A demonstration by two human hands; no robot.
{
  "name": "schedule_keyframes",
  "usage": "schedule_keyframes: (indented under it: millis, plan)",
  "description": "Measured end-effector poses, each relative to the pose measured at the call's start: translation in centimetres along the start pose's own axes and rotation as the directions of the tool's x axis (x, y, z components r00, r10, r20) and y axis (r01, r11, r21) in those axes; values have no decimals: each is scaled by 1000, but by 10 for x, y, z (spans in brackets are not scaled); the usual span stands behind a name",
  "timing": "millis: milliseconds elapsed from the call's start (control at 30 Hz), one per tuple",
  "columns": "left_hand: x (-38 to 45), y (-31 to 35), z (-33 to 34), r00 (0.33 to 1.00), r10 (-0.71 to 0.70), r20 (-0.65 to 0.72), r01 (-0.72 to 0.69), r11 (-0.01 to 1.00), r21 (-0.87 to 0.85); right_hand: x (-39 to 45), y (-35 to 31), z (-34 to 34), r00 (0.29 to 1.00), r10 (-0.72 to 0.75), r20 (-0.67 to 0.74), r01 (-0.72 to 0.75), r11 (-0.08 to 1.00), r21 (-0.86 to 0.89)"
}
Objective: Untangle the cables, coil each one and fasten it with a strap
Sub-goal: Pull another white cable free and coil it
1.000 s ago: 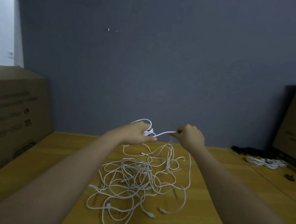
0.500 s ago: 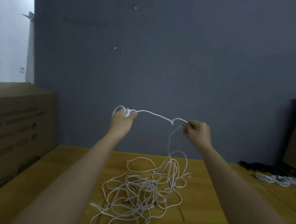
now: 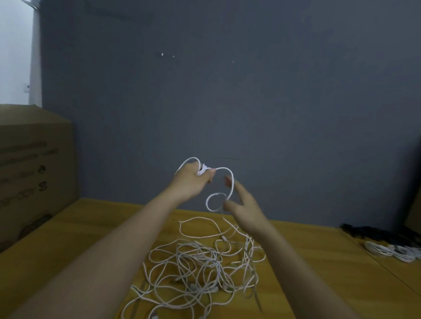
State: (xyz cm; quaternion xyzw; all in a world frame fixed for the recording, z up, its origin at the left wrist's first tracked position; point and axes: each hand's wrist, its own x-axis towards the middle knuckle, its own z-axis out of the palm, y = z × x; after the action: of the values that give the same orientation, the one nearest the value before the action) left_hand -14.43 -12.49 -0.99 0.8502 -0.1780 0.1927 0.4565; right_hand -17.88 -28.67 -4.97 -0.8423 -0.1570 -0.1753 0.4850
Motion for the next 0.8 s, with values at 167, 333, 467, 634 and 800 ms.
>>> schedule_keyframes:
  millis: [167, 333, 467, 634, 800]
  plan:
    - [5, -11, 14, 999, -36, -33, 40, 994, 103, -19, -3, 21, 985, 158, 70, -170, 821, 545]
    - [6, -22, 19, 999, -29, -23, 33, 979, 199, -19, -9, 4, 997, 74, -36, -50, 894, 445]
    - [6, -25, 25, 1000, -24, 14, 20, 970, 240, -18, -20, -16, 997, 82, 8, -58, 630, 774]
    - [-1, -33, 28, 986, -40, 162, -4, 964, 267, -12, -33, -34, 990, 139, 9, -103, 683, 724]
    - [-14, -26, 41, 929, 19, 368, -116, 963, 244, -12, -21, -30, 996, 66, -67, -42, 949, 312]
